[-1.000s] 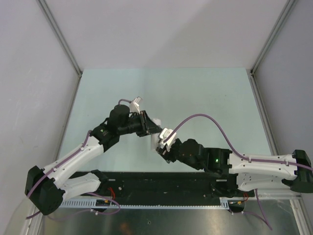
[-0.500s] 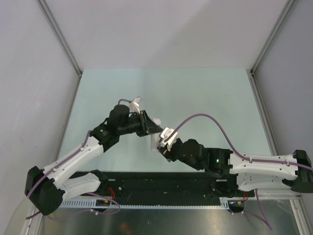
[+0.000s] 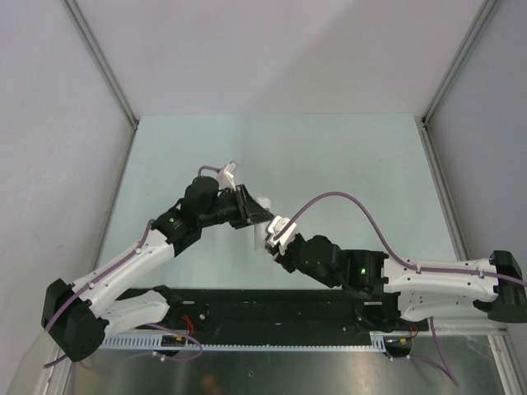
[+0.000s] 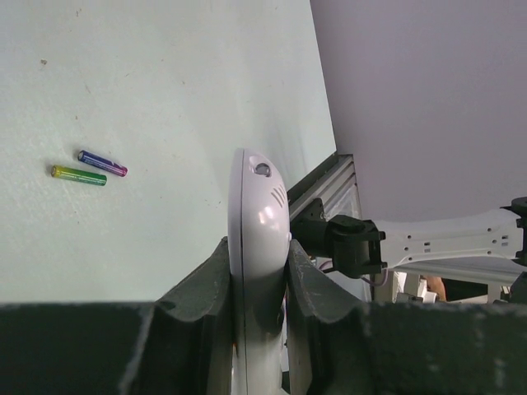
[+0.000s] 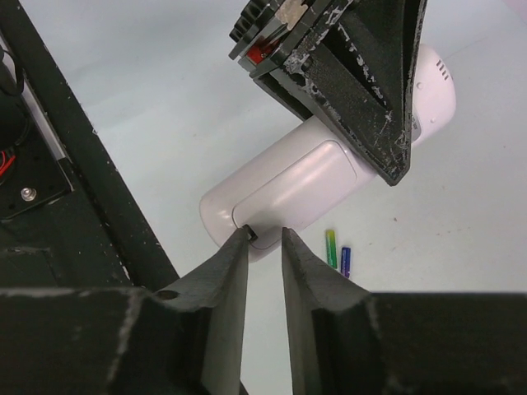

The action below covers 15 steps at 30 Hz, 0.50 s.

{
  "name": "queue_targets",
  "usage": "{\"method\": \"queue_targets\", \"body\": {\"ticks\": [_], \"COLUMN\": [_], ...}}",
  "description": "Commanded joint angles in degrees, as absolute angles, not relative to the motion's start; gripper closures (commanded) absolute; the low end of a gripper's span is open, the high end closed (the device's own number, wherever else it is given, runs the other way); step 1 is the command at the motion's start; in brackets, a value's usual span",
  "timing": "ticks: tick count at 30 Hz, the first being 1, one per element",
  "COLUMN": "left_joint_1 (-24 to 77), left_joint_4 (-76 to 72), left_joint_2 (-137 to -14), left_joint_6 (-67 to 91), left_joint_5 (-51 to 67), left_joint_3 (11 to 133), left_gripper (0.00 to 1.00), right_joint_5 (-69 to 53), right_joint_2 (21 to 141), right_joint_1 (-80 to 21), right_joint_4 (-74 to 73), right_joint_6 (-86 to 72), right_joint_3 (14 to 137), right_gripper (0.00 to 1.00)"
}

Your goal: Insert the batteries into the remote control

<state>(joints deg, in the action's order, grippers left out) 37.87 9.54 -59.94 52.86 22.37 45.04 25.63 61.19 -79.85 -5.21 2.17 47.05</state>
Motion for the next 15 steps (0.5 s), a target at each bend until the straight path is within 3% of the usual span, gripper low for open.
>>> {"method": "queue_targets", "body": {"ticks": [1,15], "left_joint_1": [39.5,40.2], "left_joint_4": [7.6,7.6], "left_joint_2": [-58.1,-58.5], "left_joint_6": [54.1,54.1], "left_joint_5": [25.5,25.0], "left_joint_3": [48.0,47.7], "left_gripper": [1.00,1.00], "right_joint_5": [30.2,30.1], "right_joint_2": [61.7,61.2], "right_joint_1": [-79.5,-79.5], "right_joint_4": [-3.8,-3.4], "right_joint_6": [2.4,2.0], "right_joint_3": [47.2,47.2], "right_gripper": [0.76,1.00]}}
